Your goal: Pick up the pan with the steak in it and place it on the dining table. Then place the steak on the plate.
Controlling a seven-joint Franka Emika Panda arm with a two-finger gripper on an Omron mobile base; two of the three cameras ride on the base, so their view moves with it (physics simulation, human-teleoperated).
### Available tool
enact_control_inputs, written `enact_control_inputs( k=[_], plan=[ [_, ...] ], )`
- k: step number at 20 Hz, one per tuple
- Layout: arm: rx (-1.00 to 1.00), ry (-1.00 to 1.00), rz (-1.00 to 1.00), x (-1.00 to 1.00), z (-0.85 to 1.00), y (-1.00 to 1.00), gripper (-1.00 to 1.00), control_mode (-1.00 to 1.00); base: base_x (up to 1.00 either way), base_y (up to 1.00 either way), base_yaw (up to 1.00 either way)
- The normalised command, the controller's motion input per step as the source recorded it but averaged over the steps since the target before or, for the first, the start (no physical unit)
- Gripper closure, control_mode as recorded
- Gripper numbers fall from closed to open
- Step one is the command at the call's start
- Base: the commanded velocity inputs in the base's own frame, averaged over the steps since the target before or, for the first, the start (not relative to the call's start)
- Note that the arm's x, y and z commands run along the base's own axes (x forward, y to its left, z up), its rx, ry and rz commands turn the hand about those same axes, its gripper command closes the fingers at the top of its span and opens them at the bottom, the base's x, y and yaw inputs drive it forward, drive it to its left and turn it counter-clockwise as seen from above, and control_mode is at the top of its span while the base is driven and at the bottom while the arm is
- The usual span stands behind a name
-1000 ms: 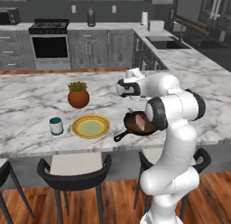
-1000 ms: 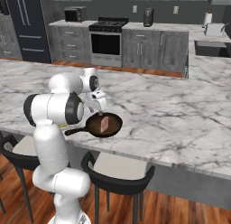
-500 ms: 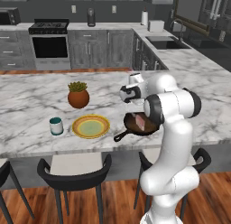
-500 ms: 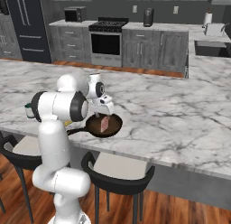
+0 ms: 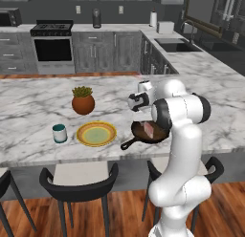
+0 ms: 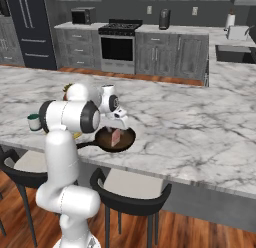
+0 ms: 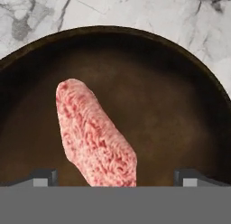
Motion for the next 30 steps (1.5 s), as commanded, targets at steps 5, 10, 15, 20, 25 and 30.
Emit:
enact_control_inputs(
  k=[5, 10, 15, 20, 25, 30],
  plan=[
    [0.06, 0.0, 0.04, 0.05, -0.16, 0.0, -1.0, -1.0, 0.0, 0.0, 0.0],
    [0.05, 0.0, 0.03, 0.07, -0.19, 0.0, -1.0, -1.0, 0.0, 0.0, 0.0],
    [0.01, 0.0, 0.04, 0.03, -0.17, 0.0, -1.0, -1.0, 0.0, 0.0, 0.0],
    [0.01, -0.01, 0.03, 0.03, -0.19, 0.0, -1.0, -1.0, 0.0, 0.0, 0.0],
    [0.0, -0.03, 0.03, 0.04, -0.19, 0.0, -1.0, -1.0, 0.0, 0.0, 0.0],
    [0.0, -0.02, 0.02, 0.05, -0.18, 0.0, 1.0, -1.0, 0.0, 0.0, 0.0]
  ],
)
